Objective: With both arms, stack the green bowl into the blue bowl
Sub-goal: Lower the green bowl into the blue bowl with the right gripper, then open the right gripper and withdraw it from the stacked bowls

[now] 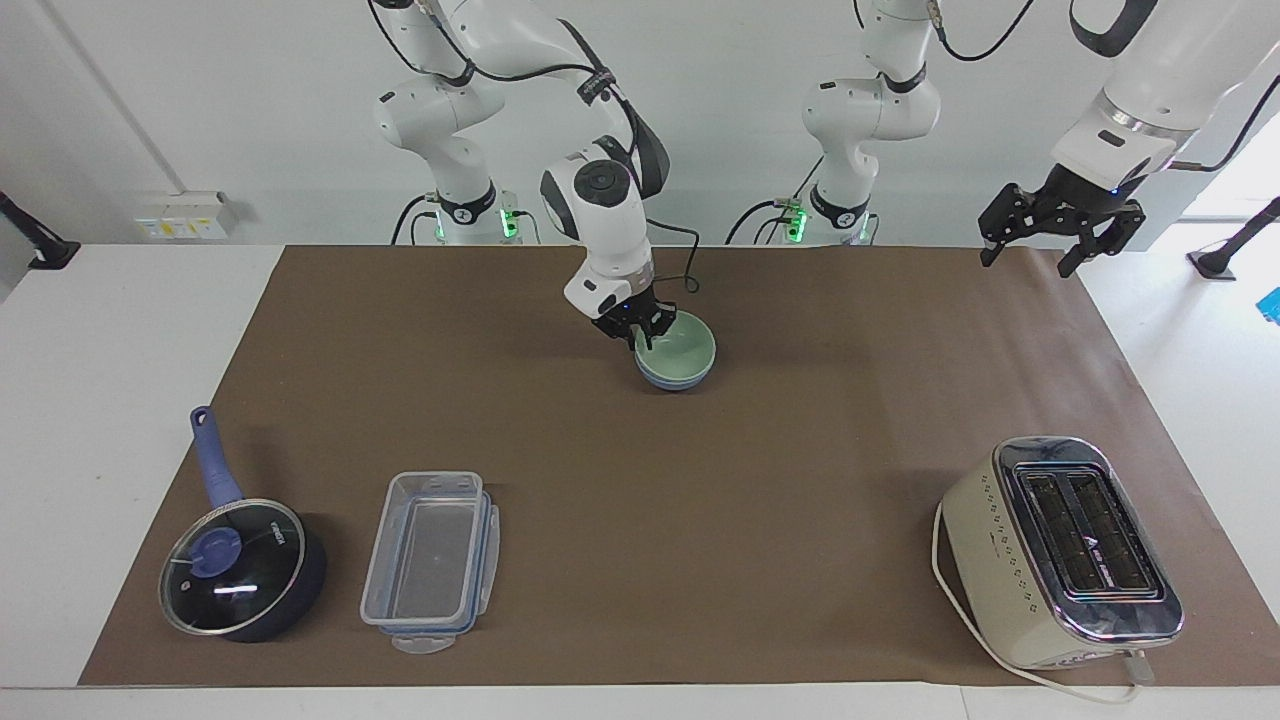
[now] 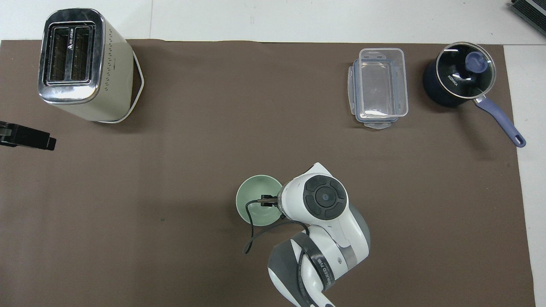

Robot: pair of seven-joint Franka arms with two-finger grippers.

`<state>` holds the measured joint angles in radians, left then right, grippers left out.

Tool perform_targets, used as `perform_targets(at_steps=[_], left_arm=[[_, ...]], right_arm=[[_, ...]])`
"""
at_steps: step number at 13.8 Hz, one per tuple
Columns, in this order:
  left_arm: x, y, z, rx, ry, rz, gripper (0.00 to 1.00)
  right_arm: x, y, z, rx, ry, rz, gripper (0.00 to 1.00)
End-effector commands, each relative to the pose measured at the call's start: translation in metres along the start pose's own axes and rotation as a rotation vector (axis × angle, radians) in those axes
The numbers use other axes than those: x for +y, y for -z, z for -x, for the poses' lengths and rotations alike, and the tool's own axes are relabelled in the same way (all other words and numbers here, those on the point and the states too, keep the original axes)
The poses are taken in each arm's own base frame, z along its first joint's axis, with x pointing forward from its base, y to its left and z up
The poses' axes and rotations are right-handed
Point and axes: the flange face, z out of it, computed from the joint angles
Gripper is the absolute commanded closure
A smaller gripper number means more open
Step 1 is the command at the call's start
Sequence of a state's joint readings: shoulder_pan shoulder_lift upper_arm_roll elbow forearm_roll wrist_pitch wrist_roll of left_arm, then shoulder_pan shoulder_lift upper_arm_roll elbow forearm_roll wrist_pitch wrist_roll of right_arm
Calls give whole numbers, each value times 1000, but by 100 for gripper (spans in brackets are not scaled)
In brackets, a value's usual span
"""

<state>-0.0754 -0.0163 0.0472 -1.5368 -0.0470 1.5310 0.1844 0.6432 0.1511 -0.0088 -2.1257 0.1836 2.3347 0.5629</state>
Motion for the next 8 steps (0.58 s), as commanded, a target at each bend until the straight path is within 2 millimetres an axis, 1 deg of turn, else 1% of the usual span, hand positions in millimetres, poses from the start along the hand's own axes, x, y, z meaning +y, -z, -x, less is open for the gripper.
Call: perform_targets(at_steps=[1, 2, 3, 4, 5, 7, 8], left_arm=[[2, 2, 7, -8, 5, -17, 0], [2, 2, 7, -8, 5, -17, 0], [2, 2, 7, -8, 5, -17, 0], [2, 2, 7, -8, 5, -17, 0], [2, 2, 7, -8, 5, -17, 0], [2, 2, 6, -6, 5, -18, 0], [2, 2, 6, -6, 5, -18, 0]], right_arm=[[-5, 4, 0, 2, -30, -24, 41], [-7, 12, -2, 12, -27, -34, 23], [-8, 23, -6, 24, -30, -45, 12], [-7, 40, -9, 37, -32, -57, 2], [-3, 53, -13, 44, -41, -63, 0], [22, 86, -30, 85, -60, -68, 0], [33, 98, -39, 106, -69, -60, 0]])
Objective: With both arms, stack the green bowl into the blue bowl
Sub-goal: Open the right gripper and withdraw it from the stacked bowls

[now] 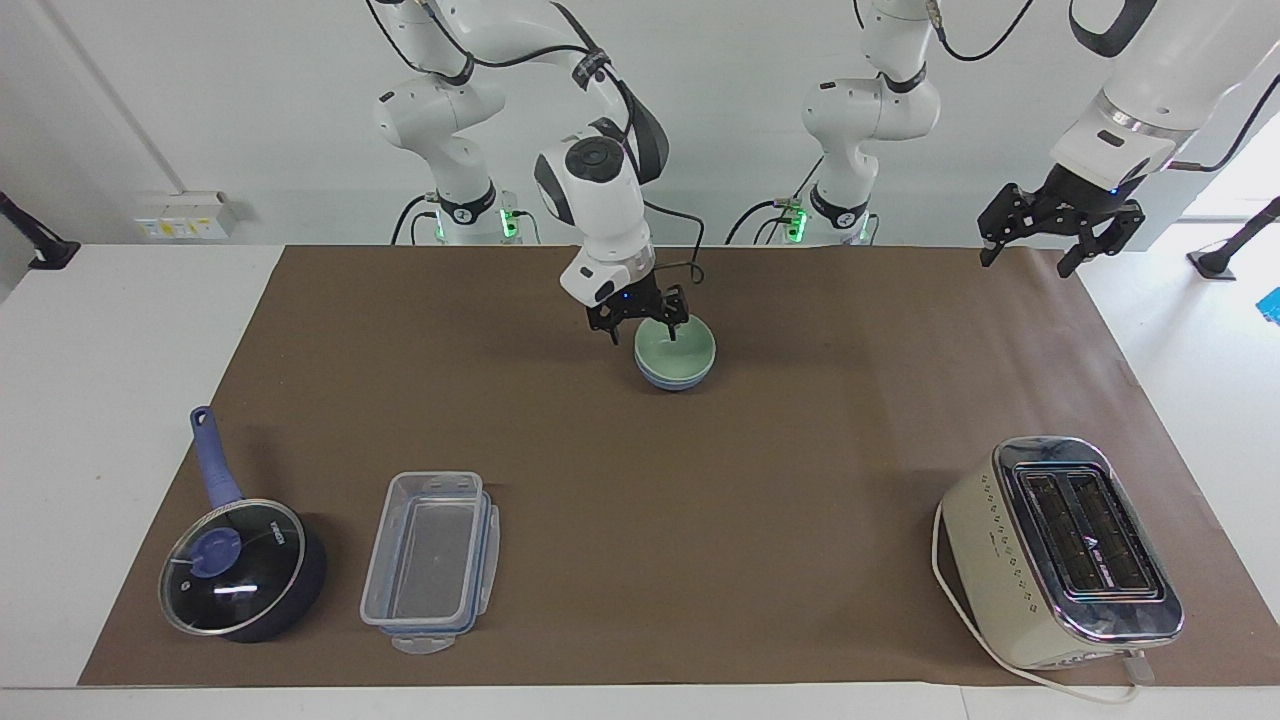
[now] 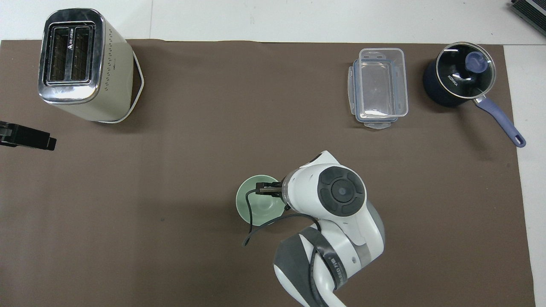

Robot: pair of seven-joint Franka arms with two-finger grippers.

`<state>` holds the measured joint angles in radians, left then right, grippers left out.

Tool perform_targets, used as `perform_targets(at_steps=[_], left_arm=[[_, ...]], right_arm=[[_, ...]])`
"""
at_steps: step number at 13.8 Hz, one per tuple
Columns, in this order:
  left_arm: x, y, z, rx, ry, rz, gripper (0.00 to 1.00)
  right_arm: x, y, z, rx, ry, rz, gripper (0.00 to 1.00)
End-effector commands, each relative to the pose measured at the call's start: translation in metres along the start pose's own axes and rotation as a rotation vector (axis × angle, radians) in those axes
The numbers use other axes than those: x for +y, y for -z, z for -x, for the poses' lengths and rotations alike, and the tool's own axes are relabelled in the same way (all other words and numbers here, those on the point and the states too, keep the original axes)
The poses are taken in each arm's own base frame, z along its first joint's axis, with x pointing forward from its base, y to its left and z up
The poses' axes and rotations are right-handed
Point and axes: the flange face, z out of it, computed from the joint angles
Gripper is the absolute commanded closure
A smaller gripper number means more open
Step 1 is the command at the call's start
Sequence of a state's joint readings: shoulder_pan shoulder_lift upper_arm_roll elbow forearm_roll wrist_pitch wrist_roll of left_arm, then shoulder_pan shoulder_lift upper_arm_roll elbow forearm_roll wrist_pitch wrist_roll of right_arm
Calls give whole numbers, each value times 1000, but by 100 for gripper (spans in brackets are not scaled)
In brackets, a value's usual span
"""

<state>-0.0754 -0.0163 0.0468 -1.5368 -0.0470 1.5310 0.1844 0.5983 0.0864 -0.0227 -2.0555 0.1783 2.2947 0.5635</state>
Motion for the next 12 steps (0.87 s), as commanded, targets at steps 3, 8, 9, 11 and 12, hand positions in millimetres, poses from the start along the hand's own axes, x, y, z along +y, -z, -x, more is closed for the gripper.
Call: perform_targets(at_steps=[3, 8, 9, 11, 12], left_arm=[[2, 2, 7, -8, 5, -17, 0], [3, 2, 6, -6, 4, -18, 0], [3, 2, 6, -6, 4, -18, 0], [3, 2, 6, -6, 4, -18, 0], [3, 2, 6, -6, 4, -18, 0]], right_arm=[[44, 62, -43, 81, 15, 127, 0], [105, 146, -79, 104, 29, 175, 0], [119, 163, -82, 106, 33, 179, 0], [140, 196, -85, 107, 23, 184, 0], [147, 212, -86, 106, 24, 187, 0]])
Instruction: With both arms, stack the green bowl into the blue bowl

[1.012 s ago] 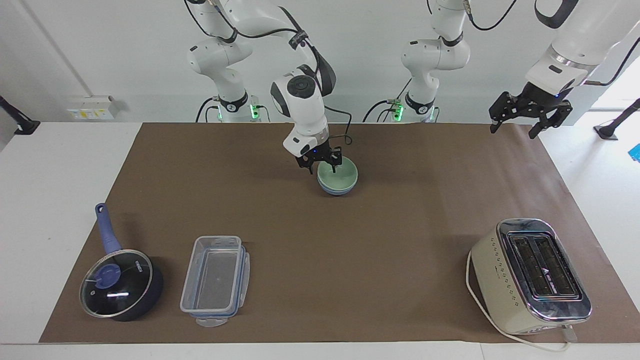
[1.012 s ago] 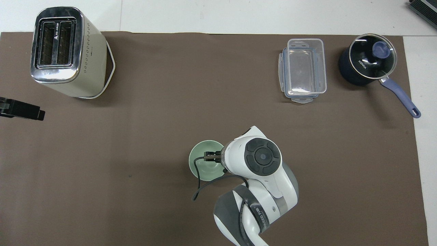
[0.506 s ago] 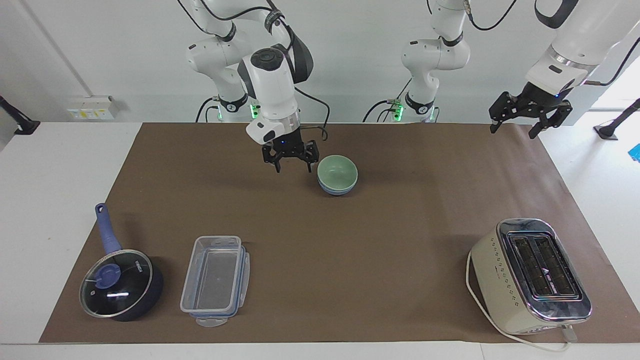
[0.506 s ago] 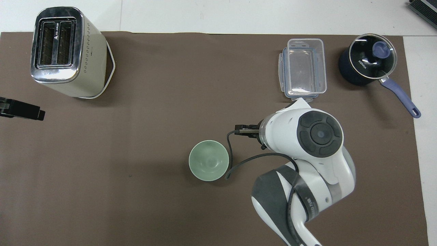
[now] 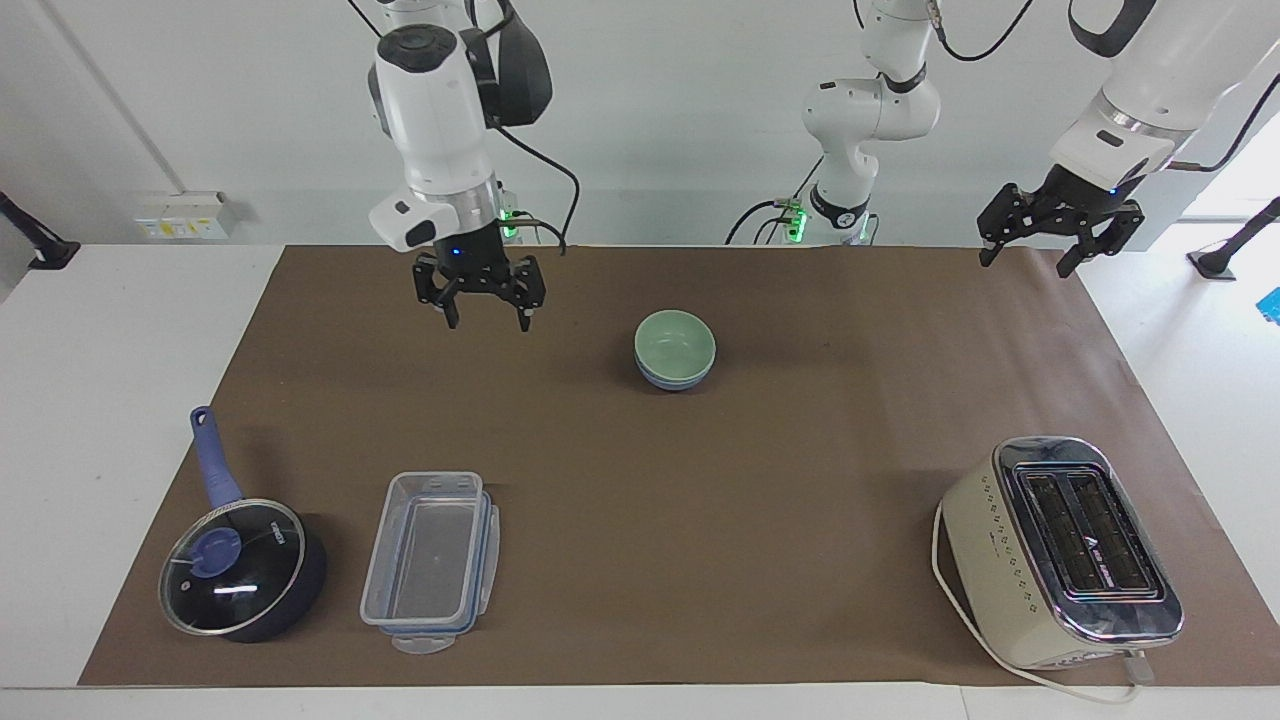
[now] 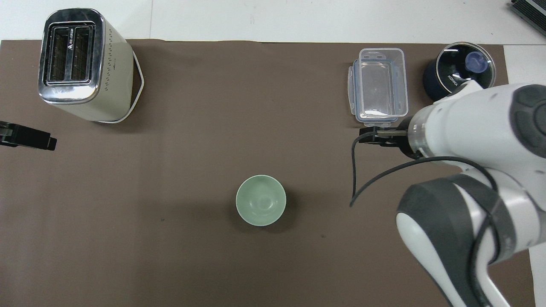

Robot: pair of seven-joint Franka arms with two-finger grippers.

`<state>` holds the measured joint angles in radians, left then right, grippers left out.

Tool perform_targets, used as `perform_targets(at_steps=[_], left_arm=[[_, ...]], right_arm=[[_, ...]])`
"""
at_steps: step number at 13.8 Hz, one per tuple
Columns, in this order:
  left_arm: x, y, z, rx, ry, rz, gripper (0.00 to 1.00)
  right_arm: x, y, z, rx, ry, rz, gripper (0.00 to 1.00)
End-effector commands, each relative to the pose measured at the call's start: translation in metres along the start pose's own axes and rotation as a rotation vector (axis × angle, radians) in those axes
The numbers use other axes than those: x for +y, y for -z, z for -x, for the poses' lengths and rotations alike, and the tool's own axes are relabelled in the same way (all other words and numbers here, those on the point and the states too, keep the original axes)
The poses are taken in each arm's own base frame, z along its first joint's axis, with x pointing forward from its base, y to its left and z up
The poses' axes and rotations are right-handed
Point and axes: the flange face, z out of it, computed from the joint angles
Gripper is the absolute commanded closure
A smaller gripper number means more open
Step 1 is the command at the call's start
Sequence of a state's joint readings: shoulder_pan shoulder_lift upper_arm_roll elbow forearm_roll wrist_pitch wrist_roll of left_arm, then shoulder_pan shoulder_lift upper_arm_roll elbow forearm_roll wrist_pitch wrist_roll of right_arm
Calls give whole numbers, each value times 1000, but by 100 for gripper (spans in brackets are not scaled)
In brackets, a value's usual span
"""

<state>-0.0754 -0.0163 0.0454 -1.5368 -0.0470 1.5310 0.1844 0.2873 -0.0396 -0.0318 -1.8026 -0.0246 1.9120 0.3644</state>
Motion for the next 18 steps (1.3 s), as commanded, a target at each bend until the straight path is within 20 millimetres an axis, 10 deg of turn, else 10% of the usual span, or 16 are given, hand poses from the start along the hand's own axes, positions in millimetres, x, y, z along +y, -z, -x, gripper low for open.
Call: perform_targets(at_steps=[1, 12, 18], left_arm=[[2, 2, 6, -6, 5, -18, 0], [1, 2, 7, -6, 5, -18, 0], [2, 3, 6, -5, 3, -18, 0]], right_arm=[[26, 35, -4, -12, 18, 22, 0], [139, 100, -4, -120, -17, 42, 0], [156, 113, 11, -117, -43, 21, 0]])
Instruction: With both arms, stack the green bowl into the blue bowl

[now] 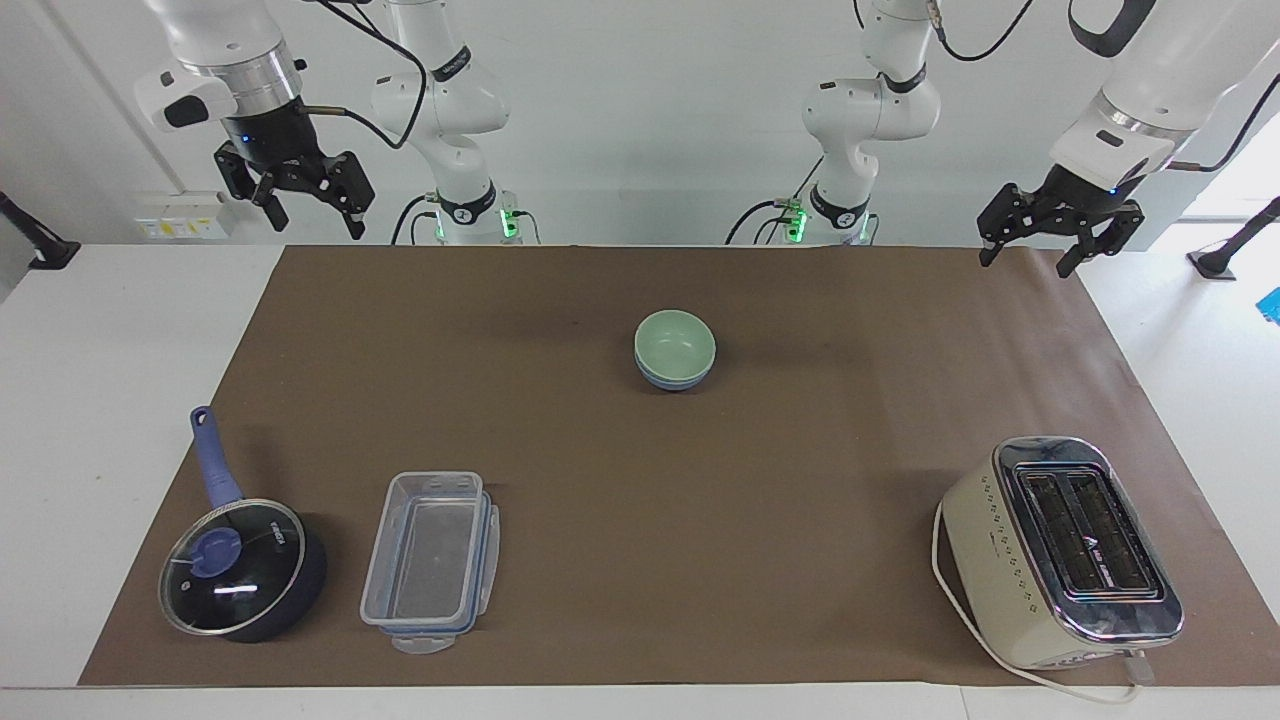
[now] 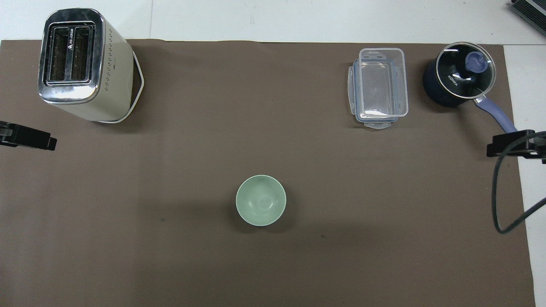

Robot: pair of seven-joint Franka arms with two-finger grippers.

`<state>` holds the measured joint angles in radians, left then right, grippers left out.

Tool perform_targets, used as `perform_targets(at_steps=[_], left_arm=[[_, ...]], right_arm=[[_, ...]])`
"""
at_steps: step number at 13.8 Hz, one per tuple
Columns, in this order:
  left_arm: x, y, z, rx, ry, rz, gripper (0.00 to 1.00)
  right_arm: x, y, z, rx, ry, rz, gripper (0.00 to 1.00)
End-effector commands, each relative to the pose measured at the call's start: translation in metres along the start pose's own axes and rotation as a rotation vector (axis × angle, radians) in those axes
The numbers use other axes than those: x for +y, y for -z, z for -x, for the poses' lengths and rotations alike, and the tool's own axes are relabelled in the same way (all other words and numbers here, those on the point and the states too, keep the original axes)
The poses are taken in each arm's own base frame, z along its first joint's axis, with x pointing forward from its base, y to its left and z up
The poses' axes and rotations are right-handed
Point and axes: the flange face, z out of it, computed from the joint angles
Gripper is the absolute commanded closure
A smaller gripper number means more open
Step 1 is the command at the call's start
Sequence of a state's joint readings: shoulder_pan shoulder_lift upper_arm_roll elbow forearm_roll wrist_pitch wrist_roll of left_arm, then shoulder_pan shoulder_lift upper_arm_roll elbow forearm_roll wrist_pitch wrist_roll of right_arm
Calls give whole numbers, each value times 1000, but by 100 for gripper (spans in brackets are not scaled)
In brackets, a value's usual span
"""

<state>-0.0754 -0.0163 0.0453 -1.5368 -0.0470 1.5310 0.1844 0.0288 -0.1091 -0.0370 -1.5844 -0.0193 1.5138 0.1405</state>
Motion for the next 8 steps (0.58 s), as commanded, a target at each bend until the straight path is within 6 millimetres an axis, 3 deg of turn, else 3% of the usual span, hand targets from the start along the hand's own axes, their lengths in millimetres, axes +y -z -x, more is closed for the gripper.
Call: perform_targets(at_steps=[1, 8], left_arm=[[2, 3, 6, -5, 4, -18, 0], [2, 2, 7, -9, 4, -17, 0]], right_arm=[[7, 1, 9, -11, 6, -24, 0], [9, 5, 6, -14, 57, -33, 0]])
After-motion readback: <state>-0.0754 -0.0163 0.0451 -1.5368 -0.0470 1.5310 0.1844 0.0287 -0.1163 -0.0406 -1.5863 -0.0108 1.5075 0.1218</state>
